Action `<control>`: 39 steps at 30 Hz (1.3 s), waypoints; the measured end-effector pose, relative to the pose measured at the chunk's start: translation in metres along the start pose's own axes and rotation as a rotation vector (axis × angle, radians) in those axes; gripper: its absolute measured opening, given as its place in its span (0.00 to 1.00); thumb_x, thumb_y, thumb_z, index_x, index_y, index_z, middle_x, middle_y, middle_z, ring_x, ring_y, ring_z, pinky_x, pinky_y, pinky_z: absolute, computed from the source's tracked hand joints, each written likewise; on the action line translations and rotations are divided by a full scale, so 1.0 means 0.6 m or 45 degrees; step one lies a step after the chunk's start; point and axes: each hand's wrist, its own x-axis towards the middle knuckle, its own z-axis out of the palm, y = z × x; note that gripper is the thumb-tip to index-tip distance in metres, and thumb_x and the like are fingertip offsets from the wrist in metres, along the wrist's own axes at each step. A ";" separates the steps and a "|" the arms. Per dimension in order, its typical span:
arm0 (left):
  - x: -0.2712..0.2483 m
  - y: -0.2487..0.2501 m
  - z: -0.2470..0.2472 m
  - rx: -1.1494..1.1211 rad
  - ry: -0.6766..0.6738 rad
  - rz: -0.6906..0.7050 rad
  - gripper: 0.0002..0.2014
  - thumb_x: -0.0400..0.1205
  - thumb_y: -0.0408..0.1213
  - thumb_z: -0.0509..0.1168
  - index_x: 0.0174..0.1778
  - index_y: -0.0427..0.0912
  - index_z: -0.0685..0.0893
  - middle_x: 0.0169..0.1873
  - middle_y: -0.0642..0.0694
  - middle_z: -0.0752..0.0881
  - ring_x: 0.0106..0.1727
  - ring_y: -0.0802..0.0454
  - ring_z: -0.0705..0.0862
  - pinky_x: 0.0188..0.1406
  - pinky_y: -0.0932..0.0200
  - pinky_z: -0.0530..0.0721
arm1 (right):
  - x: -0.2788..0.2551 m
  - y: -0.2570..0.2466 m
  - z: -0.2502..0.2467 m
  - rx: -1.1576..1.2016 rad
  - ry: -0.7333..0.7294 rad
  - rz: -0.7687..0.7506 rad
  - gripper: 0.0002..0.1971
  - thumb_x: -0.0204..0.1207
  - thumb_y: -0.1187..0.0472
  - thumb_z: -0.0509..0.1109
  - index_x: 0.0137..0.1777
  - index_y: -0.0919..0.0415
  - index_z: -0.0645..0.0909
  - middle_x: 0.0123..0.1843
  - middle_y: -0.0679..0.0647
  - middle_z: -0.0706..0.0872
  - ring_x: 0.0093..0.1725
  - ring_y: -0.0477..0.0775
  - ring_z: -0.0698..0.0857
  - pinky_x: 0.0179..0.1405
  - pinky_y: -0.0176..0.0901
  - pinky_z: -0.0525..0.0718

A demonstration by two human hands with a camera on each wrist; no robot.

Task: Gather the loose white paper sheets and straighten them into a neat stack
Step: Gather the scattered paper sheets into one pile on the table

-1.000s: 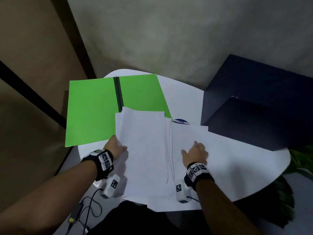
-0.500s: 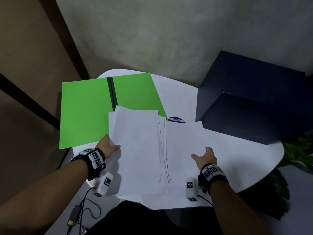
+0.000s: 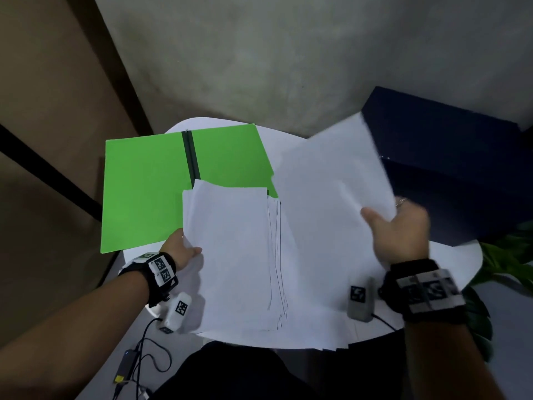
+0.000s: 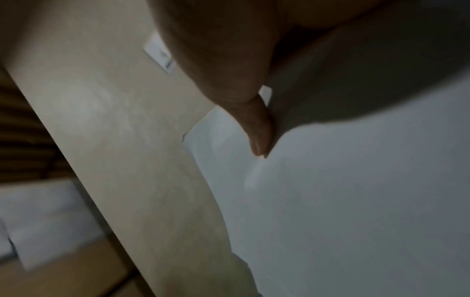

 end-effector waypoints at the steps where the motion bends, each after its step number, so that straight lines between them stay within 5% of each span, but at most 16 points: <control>1: 0.002 -0.002 0.001 0.009 -0.002 0.010 0.30 0.77 0.41 0.74 0.71 0.32 0.73 0.69 0.35 0.80 0.69 0.36 0.79 0.70 0.44 0.76 | 0.000 -0.026 -0.020 0.126 0.029 -0.025 0.07 0.69 0.61 0.80 0.47 0.57 0.88 0.42 0.45 0.92 0.38 0.39 0.90 0.41 0.36 0.89; 5: -0.005 0.002 -0.001 0.005 -0.012 0.024 0.26 0.78 0.41 0.74 0.67 0.33 0.74 0.63 0.36 0.83 0.64 0.37 0.81 0.64 0.47 0.78 | 0.006 -0.078 -0.038 0.470 0.030 -0.077 0.07 0.69 0.62 0.81 0.41 0.50 0.86 0.39 0.37 0.91 0.40 0.35 0.90 0.43 0.31 0.87; 9: -0.012 0.011 -0.005 -0.103 -0.126 0.061 0.12 0.79 0.42 0.67 0.50 0.36 0.80 0.42 0.45 0.87 0.48 0.42 0.86 0.46 0.51 0.85 | 0.019 -0.029 0.075 0.596 -0.131 0.196 0.16 0.64 0.69 0.84 0.46 0.54 0.83 0.43 0.47 0.90 0.38 0.45 0.89 0.43 0.42 0.87; 12: 0.036 -0.027 -0.003 -0.559 -0.220 -0.115 0.39 0.68 0.65 0.62 0.64 0.36 0.82 0.55 0.36 0.89 0.55 0.33 0.89 0.52 0.32 0.88 | 0.006 0.027 0.179 0.511 -0.249 0.420 0.25 0.66 0.71 0.82 0.63 0.61 0.80 0.56 0.55 0.88 0.50 0.57 0.88 0.51 0.45 0.86; 14: 0.098 -0.081 0.020 -0.806 -0.212 -0.280 0.59 0.57 0.80 0.60 0.75 0.37 0.75 0.70 0.35 0.81 0.66 0.31 0.83 0.64 0.31 0.81 | -0.015 0.058 0.230 0.354 -0.306 0.492 0.24 0.74 0.72 0.74 0.70 0.62 0.76 0.66 0.60 0.85 0.59 0.60 0.86 0.55 0.42 0.82; 16: 0.087 -0.074 0.018 -0.947 -0.229 -0.342 0.67 0.52 0.85 0.60 0.79 0.38 0.70 0.76 0.35 0.76 0.72 0.32 0.78 0.72 0.31 0.74 | -0.042 0.071 0.267 0.123 -0.425 0.465 0.26 0.79 0.71 0.66 0.78 0.62 0.71 0.75 0.60 0.78 0.71 0.61 0.80 0.66 0.41 0.77; 18: 0.030 -0.018 0.000 -0.938 -0.254 -0.323 0.59 0.64 0.78 0.63 0.81 0.35 0.66 0.79 0.36 0.71 0.77 0.35 0.73 0.77 0.35 0.69 | -0.066 0.084 0.296 -0.096 -0.671 0.343 0.29 0.82 0.65 0.65 0.83 0.59 0.64 0.82 0.56 0.71 0.79 0.59 0.73 0.75 0.42 0.69; 20: -0.002 0.013 -0.005 -0.613 -0.221 -0.183 0.43 0.77 0.62 0.67 0.76 0.30 0.71 0.74 0.32 0.76 0.73 0.36 0.77 0.74 0.40 0.74 | -0.075 0.102 0.301 -0.293 -0.787 0.254 0.30 0.81 0.55 0.68 0.83 0.52 0.64 0.82 0.52 0.69 0.79 0.59 0.70 0.78 0.48 0.69; 23: -0.005 0.013 0.005 -0.094 -0.022 -0.078 0.29 0.79 0.45 0.71 0.69 0.30 0.74 0.65 0.33 0.82 0.65 0.37 0.81 0.65 0.47 0.79 | -0.060 0.151 0.253 -0.671 -0.512 0.463 0.38 0.74 0.45 0.72 0.82 0.49 0.62 0.81 0.52 0.66 0.76 0.65 0.68 0.71 0.64 0.74; 25: -0.004 0.008 0.008 -0.025 -0.003 -0.052 0.29 0.79 0.44 0.71 0.71 0.30 0.73 0.68 0.33 0.80 0.68 0.36 0.79 0.66 0.48 0.76 | -0.057 0.185 0.219 -0.777 -0.423 0.660 0.48 0.70 0.40 0.75 0.84 0.56 0.57 0.81 0.57 0.64 0.76 0.67 0.67 0.70 0.64 0.73; 28: -0.003 0.008 0.009 0.023 0.014 -0.039 0.30 0.80 0.44 0.71 0.72 0.30 0.72 0.70 0.33 0.79 0.69 0.36 0.78 0.68 0.48 0.75 | -0.059 0.206 0.210 -0.719 -0.461 0.661 0.55 0.65 0.39 0.79 0.85 0.62 0.54 0.81 0.61 0.64 0.78 0.67 0.68 0.71 0.60 0.74; 32: -0.002 0.006 0.002 0.045 0.037 -0.033 0.32 0.80 0.43 0.71 0.75 0.29 0.69 0.74 0.32 0.76 0.74 0.35 0.75 0.71 0.49 0.72 | -0.054 0.192 0.209 -0.464 -0.455 0.780 0.47 0.67 0.49 0.82 0.79 0.67 0.63 0.76 0.63 0.75 0.73 0.66 0.78 0.65 0.53 0.80; 35: 0.004 -0.004 -0.004 0.015 0.031 -0.056 0.34 0.80 0.43 0.71 0.77 0.29 0.67 0.75 0.32 0.74 0.75 0.35 0.74 0.73 0.48 0.71 | -0.053 0.186 0.204 -0.340 -0.521 0.868 0.45 0.64 0.45 0.83 0.77 0.64 0.69 0.75 0.60 0.78 0.70 0.65 0.80 0.66 0.50 0.80; 39: 0.004 -0.015 -0.009 -0.027 0.009 -0.090 0.37 0.80 0.44 0.71 0.80 0.30 0.65 0.78 0.33 0.72 0.77 0.36 0.72 0.77 0.47 0.69 | -0.054 0.173 0.206 -0.122 -0.620 0.964 0.48 0.68 0.51 0.83 0.82 0.68 0.61 0.79 0.61 0.72 0.77 0.65 0.74 0.68 0.50 0.74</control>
